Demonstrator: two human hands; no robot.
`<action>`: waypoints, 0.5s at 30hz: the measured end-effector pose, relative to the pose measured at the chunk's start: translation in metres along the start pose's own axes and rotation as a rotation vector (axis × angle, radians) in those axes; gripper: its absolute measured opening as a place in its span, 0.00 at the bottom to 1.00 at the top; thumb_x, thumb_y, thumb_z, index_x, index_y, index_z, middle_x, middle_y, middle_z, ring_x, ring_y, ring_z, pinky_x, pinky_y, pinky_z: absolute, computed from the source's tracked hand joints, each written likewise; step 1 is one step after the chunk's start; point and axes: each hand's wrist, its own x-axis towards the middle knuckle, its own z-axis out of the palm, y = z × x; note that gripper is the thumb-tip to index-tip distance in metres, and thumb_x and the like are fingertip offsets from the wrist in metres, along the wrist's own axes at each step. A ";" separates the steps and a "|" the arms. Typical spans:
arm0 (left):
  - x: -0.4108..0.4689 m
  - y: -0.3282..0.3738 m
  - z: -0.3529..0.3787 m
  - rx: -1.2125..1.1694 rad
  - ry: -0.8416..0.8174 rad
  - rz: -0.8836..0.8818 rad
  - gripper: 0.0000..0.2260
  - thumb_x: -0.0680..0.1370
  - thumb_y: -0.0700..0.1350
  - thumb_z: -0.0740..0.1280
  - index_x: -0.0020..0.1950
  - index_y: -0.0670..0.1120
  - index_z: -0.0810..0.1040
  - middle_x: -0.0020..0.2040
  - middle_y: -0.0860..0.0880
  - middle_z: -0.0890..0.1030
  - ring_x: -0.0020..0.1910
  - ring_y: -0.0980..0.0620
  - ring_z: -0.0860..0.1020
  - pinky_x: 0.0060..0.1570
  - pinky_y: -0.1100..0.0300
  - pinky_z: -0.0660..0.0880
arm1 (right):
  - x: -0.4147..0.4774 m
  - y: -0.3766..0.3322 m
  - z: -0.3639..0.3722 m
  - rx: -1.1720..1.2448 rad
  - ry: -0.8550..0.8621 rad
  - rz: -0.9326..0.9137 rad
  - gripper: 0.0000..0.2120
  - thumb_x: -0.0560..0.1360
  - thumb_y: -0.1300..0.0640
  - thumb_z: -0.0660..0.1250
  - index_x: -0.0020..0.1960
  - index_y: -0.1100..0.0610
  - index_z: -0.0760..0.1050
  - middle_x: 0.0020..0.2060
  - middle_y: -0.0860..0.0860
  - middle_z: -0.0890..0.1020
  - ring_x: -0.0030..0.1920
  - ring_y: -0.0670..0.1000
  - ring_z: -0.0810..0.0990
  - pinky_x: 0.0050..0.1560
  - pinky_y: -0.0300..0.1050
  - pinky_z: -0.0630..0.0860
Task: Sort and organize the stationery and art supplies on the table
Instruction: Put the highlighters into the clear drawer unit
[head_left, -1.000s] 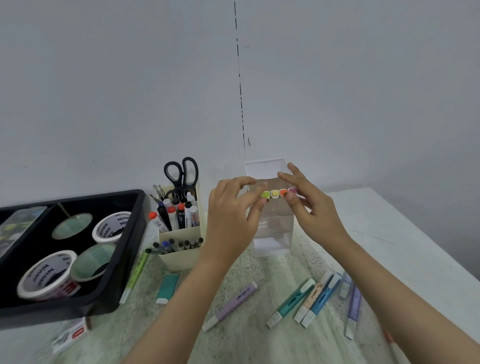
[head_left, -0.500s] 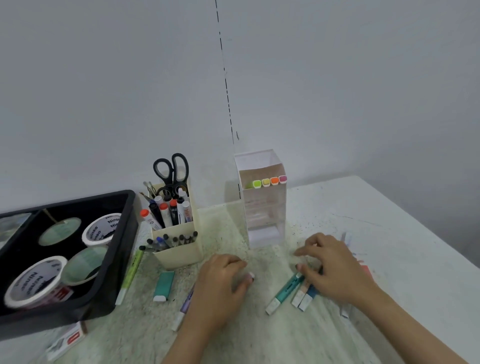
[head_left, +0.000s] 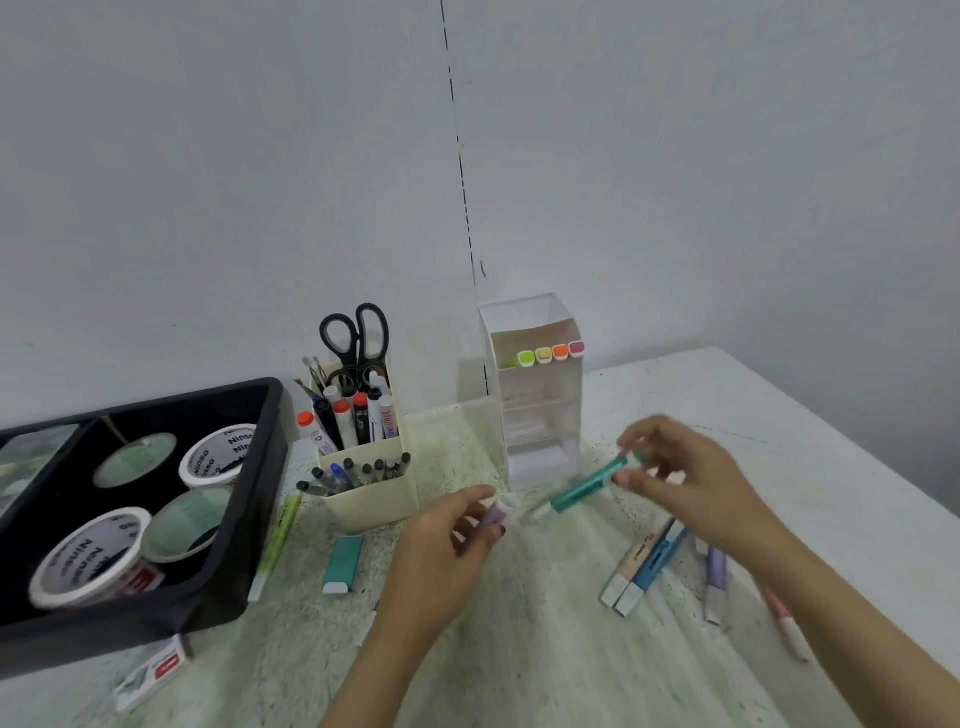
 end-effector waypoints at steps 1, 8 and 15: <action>0.002 0.003 -0.002 -0.037 0.020 0.013 0.13 0.73 0.45 0.72 0.52 0.61 0.77 0.42 0.57 0.81 0.41 0.60 0.77 0.39 0.69 0.73 | 0.003 -0.011 -0.003 0.073 0.090 -0.034 0.12 0.69 0.62 0.74 0.47 0.49 0.76 0.36 0.46 0.82 0.36 0.38 0.78 0.39 0.32 0.74; 0.016 0.035 -0.013 -0.113 0.172 0.171 0.16 0.72 0.40 0.73 0.49 0.62 0.78 0.44 0.61 0.83 0.44 0.62 0.80 0.43 0.68 0.75 | 0.020 -0.053 -0.007 -0.022 0.443 -0.425 0.10 0.71 0.62 0.73 0.50 0.54 0.76 0.43 0.39 0.80 0.46 0.39 0.78 0.48 0.30 0.70; 0.027 0.054 -0.014 -0.103 0.294 0.293 0.17 0.75 0.43 0.67 0.57 0.65 0.73 0.41 0.57 0.81 0.38 0.58 0.77 0.33 0.67 0.74 | 0.044 -0.022 0.009 -0.518 0.335 -0.672 0.07 0.70 0.63 0.74 0.46 0.59 0.79 0.39 0.50 0.81 0.40 0.50 0.75 0.42 0.46 0.72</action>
